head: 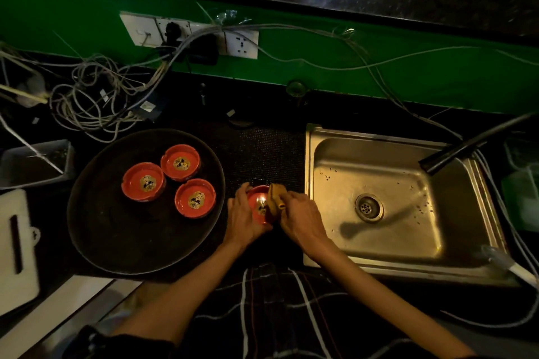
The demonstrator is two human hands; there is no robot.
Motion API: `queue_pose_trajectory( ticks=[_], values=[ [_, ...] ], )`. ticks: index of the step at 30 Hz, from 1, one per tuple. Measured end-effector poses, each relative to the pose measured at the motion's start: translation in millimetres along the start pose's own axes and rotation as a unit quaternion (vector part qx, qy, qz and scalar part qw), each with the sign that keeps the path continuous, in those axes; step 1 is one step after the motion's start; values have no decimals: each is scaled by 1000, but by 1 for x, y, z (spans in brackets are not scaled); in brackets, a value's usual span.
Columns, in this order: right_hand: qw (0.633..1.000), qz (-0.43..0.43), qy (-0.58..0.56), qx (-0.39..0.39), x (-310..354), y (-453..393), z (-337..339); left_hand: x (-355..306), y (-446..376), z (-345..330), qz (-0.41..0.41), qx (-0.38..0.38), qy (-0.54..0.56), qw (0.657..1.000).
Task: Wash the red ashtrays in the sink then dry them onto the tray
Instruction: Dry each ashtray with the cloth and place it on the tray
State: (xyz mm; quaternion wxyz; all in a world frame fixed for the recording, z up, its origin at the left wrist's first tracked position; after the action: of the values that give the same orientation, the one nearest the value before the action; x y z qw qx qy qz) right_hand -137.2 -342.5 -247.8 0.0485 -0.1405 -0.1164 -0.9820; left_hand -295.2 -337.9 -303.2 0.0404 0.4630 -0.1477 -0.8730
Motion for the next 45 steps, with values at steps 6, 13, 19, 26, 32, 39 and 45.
queue_pose_trajectory(
  ticks=[6, 13, 19, 26, 32, 39, 45],
  values=[
    [991, 69, 86, 81, 12, -9, -59, -5, -5, 7, -24, 26, -34, 999],
    [980, 105, 151, 78, 51, -25, -56, 2, -15, 23, -21, 64, -91, 994],
    [989, 106, -18, 105, 34, -35, -38, -4, -26, 17, -78, 146, -90, 982],
    [980, 117, 135, 91, 26, -22, -49, 0, -36, 18, -55, 166, -83, 981],
    [992, 38, -5, 124, 43, -14, -30, -6, -28, 20, -50, 167, -60, 983],
    [854, -154, -438, 234, -6, -10, -4, -5, -28, 20, -42, 144, -90, 985],
    [919, -157, -361, -1, -42, -9, 16, 1, -23, 15, -40, 123, -138, 982]
  ],
)
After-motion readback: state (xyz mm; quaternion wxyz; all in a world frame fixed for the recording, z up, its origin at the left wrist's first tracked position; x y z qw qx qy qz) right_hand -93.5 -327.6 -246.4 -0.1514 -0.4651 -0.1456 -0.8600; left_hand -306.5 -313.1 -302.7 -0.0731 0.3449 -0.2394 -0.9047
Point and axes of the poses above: each hand's wrist, its own y-axis away from the middle knuckle, its own z-axis out of the back of the hand, x = y × z, the point moved 3 cm from there along -y, towards the middle knuckle, and after that the axes turned 6 degrees about y, right-handed, at the moved point
